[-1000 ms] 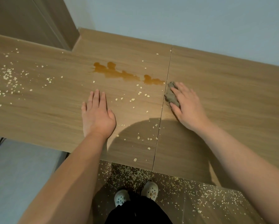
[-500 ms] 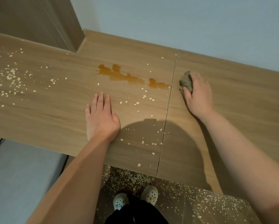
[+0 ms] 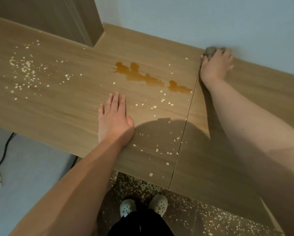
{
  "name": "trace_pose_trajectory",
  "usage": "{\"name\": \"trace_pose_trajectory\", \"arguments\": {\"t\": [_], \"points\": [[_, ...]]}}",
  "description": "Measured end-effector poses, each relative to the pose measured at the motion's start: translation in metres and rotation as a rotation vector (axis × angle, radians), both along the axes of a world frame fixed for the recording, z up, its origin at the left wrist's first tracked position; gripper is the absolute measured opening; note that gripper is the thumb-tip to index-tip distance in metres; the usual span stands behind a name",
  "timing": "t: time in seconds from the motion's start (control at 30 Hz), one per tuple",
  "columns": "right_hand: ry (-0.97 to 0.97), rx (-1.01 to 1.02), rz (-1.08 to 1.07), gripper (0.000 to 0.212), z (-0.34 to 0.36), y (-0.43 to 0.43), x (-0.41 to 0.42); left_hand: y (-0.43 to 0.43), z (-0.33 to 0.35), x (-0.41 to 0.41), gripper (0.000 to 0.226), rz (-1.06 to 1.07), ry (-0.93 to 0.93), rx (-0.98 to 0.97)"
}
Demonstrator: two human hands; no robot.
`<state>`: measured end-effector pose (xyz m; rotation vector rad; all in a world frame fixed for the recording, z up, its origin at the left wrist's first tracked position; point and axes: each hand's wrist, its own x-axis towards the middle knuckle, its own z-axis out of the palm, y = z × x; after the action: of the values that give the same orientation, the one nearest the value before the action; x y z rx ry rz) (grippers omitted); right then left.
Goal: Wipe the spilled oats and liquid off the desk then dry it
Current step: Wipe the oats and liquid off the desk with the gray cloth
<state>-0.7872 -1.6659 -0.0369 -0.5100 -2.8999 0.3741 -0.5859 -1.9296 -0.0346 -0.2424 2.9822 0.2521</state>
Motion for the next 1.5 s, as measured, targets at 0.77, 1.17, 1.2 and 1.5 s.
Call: {"name": "trace_pose_trajectory", "arguments": {"t": [0.77, 1.17, 1.2, 1.5], "points": [[-0.027, -0.334, 0.463, 0.047, 0.030, -0.008, 0.032, 0.001, 0.002, 0.001, 0.064, 0.007, 0.004, 0.021], [-0.149, -0.123, 0.949, 0.056, 0.013, -0.047, 0.093, 0.001, 0.003, 0.000, 0.063, 0.028, -0.005, 0.054], [-0.191, -0.076, 1.028, 0.055, 0.012, -0.043, 0.110, 0.001, 0.004, 0.000, 0.063, 0.025, -0.013, 0.045], [-0.127, -0.009, 0.690, 0.051, 0.007, -0.022, 0.033, 0.002, 0.005, 0.001, 0.063, 0.021, -0.007, 0.034]]}}
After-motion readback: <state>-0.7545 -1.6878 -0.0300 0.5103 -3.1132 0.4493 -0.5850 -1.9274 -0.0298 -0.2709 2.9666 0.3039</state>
